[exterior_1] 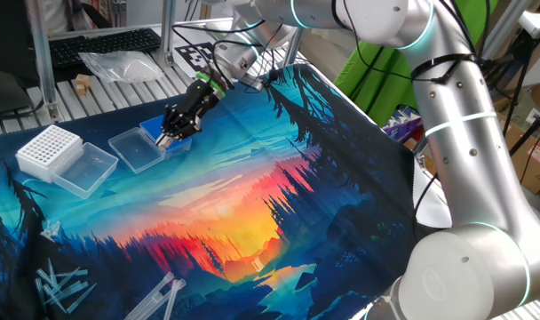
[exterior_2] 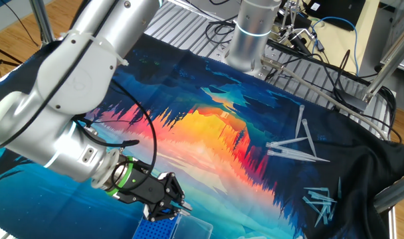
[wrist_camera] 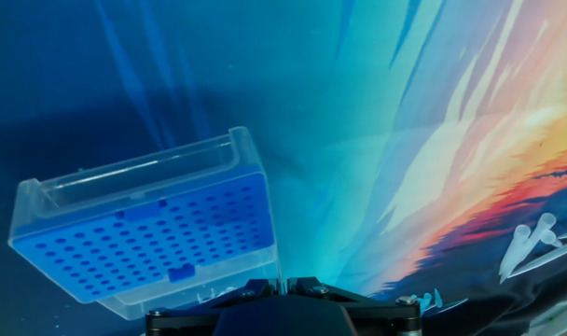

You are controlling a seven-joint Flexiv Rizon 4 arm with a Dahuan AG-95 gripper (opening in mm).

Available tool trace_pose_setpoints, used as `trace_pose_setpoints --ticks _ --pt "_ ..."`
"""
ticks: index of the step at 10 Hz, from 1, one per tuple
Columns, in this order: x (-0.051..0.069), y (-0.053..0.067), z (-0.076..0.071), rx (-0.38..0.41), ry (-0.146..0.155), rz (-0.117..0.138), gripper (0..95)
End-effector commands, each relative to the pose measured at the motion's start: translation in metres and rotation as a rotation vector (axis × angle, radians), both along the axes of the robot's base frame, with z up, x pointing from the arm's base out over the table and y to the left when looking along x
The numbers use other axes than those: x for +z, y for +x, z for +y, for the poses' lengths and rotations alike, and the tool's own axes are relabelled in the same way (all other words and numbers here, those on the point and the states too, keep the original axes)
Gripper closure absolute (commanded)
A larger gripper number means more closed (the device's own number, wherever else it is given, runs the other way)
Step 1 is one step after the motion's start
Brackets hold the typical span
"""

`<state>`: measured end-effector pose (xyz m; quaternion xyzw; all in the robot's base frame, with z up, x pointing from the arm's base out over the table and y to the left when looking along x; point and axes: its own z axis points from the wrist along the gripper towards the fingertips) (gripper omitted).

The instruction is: Insert a small pipette tip into the holder for small pipette tips

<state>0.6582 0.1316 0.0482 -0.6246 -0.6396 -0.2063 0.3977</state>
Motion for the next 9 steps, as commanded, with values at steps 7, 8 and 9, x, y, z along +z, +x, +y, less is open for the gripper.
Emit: trace_pose_setpoints --ticks 7,8,9 --pt "-0.0056 0.0065 -0.0011 0.01 0.002 -0.001 95.0" --pt "-0.0061 0.0068 -0.001 0.01 0.003 0.001 95.0" --pt "-0.0068 0.0071 -0.0008 0.01 0.006 0.006 95.0"
